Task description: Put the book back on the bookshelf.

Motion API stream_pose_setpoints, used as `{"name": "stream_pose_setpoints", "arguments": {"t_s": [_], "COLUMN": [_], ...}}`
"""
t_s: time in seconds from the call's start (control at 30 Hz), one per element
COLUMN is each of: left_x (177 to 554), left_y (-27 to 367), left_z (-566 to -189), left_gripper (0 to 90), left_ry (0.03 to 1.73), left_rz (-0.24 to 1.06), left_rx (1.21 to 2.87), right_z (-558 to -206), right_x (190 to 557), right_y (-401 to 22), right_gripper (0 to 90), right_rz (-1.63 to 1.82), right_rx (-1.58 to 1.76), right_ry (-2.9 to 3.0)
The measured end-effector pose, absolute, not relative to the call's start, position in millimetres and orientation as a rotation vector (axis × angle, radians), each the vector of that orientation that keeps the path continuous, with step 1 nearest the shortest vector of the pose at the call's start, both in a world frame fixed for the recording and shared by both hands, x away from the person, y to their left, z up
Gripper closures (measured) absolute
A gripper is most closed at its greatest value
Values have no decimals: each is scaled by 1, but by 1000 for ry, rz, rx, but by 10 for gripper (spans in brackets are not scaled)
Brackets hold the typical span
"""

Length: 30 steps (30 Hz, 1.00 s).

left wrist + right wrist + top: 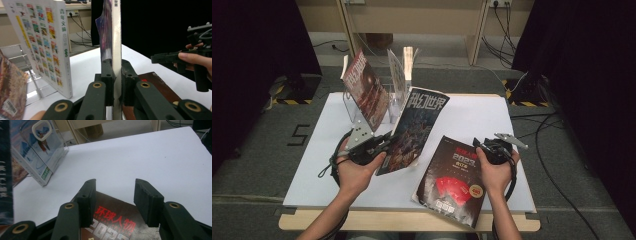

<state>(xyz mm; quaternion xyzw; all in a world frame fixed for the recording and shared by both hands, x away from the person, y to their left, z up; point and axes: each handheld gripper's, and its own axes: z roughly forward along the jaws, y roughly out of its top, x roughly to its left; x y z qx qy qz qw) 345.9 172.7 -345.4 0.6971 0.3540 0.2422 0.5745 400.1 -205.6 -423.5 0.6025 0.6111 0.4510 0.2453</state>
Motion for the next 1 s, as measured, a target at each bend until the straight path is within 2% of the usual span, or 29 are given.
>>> {"name": "stream_pose_setpoints", "arguments": {"t_s": [0.7,1.0], "left_x": [318,318], "left_y": [225,239], "left_z": [-340,-341], "left_gripper": [830,831], "left_ry": [878,924], "left_rz": [655,671], "left_rx": [1573,1546], "right_z": [-440,-444], "right_x": [406,410], "right_y": [-195,-190], "right_gripper": [536,536], "right_rz": [1233,1238], "right_rx": [1637,1636], "right_ry": [1722,1738]}}
